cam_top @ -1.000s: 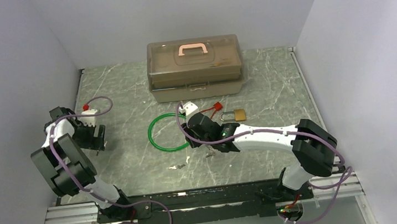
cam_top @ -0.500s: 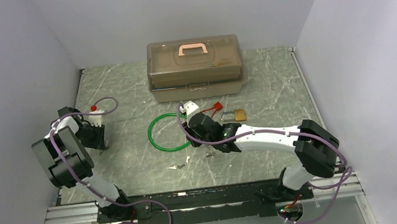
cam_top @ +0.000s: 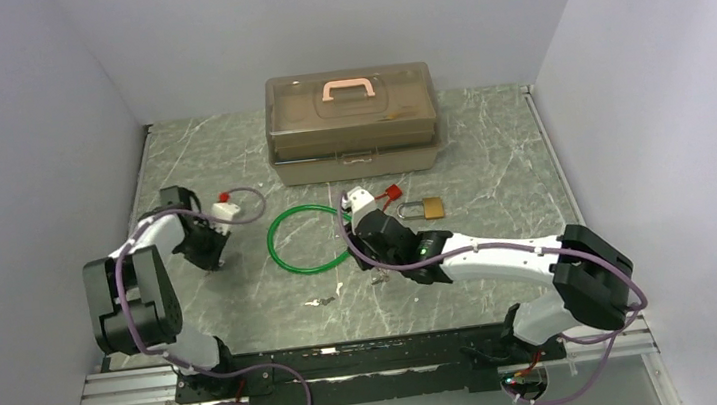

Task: Unlock with the key
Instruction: Move the key to the center of the board.

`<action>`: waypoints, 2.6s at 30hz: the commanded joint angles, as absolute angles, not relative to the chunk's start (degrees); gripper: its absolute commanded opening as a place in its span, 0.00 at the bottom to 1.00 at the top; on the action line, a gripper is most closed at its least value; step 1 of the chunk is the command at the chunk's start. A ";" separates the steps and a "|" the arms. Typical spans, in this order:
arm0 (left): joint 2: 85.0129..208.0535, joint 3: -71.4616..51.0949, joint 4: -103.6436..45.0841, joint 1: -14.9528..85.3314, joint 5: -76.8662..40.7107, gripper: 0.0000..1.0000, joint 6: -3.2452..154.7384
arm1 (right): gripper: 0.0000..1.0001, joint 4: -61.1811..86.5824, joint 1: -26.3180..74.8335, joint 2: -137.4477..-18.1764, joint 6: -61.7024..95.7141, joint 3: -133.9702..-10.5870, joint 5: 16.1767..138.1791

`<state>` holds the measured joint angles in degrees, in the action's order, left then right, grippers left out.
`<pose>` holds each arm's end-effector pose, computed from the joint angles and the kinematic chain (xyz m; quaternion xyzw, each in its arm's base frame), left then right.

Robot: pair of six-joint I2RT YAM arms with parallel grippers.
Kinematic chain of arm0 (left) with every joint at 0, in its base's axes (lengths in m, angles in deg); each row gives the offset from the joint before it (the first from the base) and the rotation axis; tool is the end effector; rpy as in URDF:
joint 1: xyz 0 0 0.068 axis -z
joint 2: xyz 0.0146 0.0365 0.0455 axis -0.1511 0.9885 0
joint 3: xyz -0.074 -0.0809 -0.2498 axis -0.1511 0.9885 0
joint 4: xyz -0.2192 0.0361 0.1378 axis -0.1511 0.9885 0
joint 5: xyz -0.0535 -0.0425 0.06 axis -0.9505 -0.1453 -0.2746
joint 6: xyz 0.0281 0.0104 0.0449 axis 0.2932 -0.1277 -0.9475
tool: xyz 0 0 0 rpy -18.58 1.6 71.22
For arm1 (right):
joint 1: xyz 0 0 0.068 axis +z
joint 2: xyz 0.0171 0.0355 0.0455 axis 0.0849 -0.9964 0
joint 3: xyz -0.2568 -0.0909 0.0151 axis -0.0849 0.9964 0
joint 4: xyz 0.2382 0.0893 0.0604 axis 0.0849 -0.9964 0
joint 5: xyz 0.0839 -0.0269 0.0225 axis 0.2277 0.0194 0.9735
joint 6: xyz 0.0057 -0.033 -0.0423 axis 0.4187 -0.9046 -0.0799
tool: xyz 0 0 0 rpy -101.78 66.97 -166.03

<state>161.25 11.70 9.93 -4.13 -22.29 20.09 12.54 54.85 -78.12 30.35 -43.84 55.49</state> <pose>0.2666 0.0527 0.1607 0.2780 0.9478 -0.0411 0.1508 0.1617 0.2598 0.2243 -0.2447 0.8474 0.2113 0.4213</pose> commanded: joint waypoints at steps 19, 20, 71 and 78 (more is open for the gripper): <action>170.30 9.72 26.59 41.60 -32.72 0.00 27.87 | 0.14 18.77 44.67 -56.10 34.06 -25.47 53.10; 171.67 8.82 27.04 43.19 -33.72 0.00 28.06 | 0.14 18.62 43.87 -55.27 33.95 -24.97 53.50; 166.79 -15.16 47.46 19.83 -52.55 0.99 21.38 | 0.41 23.31 51.05 -74.60 25.70 -34.13 64.94; 161.36 -12.82 47.52 14.06 -53.34 0.99 21.01 | 0.45 21.06 53.17 -82.04 23.42 -36.28 62.53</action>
<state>165.60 -13.21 47.65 16.24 -50.98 22.78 21.42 52.10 -79.14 26.00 -33.38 64.06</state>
